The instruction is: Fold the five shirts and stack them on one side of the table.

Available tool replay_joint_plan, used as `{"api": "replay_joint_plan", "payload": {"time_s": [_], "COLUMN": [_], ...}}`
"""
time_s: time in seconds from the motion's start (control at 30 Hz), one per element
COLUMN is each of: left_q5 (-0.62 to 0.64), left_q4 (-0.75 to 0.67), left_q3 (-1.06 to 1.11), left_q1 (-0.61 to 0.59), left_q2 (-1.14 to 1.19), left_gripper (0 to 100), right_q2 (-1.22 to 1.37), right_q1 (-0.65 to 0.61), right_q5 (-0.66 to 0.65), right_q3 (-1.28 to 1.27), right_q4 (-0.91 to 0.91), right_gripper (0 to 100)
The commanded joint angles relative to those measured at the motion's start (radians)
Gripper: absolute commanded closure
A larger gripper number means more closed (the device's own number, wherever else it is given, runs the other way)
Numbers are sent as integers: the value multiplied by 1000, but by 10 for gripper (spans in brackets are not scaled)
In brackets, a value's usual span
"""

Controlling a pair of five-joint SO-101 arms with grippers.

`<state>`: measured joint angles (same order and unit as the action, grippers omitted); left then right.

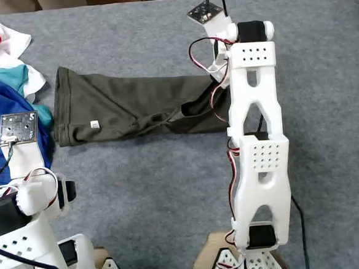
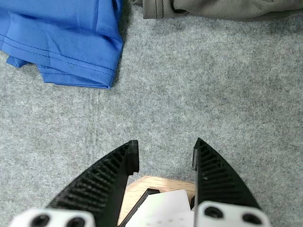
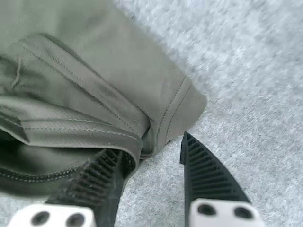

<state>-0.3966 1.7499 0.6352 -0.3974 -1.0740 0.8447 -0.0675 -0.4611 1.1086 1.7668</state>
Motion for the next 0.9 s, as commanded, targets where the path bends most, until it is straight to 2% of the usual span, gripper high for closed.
{"api": "replay_joint_plan", "payload": {"time_s": [0.0,0.13,0.3,0.4,0.6,0.73,0.87], "left_q5": [-6,-8,-9,-9,-9,-9,-9], "left_q4": [8,8,8,8,8,8,8], "left_q3": [-3,-3,-3,-3,-3,-3,0], "left_q1": [8,11,12,12,5,5,5], "left_q2": [-1,-1,1,1,1,1,1], "left_gripper": [799,799,799,799,799,799,799], "right_q2": [-105,-104,-38,27,116,185,234], "right_q1": [-2,-35,-120,-179,-226,-180,-110], "right_q5": [-55,-166,-427,-493,-483,-431,-318], "right_q3": [-19,-54,-117,-117,13,122,222], "right_q4": [17,14,-2,-8,-29,-58,-57], "right_gripper": [826,827,827,827,827,828,828]}}
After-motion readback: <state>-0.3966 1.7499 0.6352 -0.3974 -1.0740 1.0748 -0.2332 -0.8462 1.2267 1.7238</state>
